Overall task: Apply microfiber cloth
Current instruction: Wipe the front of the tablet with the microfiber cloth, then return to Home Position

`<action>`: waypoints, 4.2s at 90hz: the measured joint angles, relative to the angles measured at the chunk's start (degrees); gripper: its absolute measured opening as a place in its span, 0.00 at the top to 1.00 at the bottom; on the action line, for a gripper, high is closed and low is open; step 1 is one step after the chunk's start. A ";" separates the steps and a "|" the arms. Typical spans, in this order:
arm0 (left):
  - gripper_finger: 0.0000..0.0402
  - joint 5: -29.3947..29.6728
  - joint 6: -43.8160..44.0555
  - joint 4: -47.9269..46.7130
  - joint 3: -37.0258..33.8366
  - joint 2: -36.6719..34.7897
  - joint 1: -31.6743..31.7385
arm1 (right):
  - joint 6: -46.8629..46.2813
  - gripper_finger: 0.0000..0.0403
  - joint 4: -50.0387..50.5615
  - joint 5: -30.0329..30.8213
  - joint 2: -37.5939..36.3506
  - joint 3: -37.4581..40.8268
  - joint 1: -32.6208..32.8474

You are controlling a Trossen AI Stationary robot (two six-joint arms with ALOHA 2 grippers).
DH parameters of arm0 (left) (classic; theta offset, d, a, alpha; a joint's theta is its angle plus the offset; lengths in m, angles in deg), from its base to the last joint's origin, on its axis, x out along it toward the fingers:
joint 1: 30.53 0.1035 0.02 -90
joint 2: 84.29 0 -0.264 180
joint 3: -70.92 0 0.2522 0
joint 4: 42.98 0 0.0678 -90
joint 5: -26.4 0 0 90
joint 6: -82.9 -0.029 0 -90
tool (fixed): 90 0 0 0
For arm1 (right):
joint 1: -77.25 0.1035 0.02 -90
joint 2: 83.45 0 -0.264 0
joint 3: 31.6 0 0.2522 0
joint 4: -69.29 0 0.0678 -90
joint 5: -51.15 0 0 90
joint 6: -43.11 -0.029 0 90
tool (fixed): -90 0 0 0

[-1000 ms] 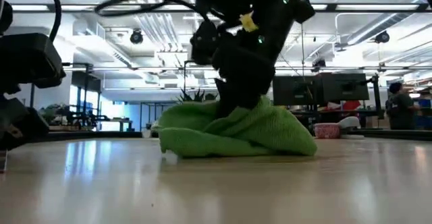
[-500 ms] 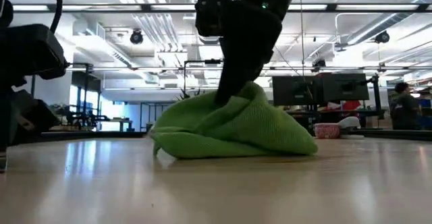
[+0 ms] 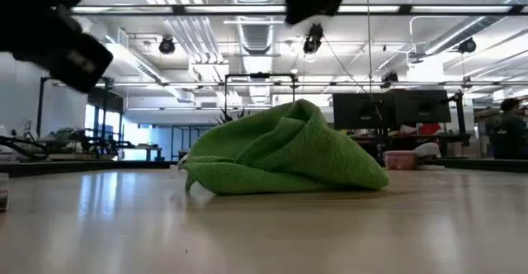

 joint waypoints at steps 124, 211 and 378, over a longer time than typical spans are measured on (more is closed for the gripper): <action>0.85 13.37 -18.99 15.66 -0.02 10.09 1.25 | -22.69 1.00 33.20 -26.82 21.87 7.81 7.59; 0.85 10.91 -17.31 17.92 0.00 9.87 1.72 | -23.65 1.00 24.76 -26.40 17.39 14.64 17.77; 0.85 -21.15 -10.73 10.80 -14.67 -17.05 44.06 | 12.78 1.00 -58.92 -24.04 -60.50 79.36 -15.00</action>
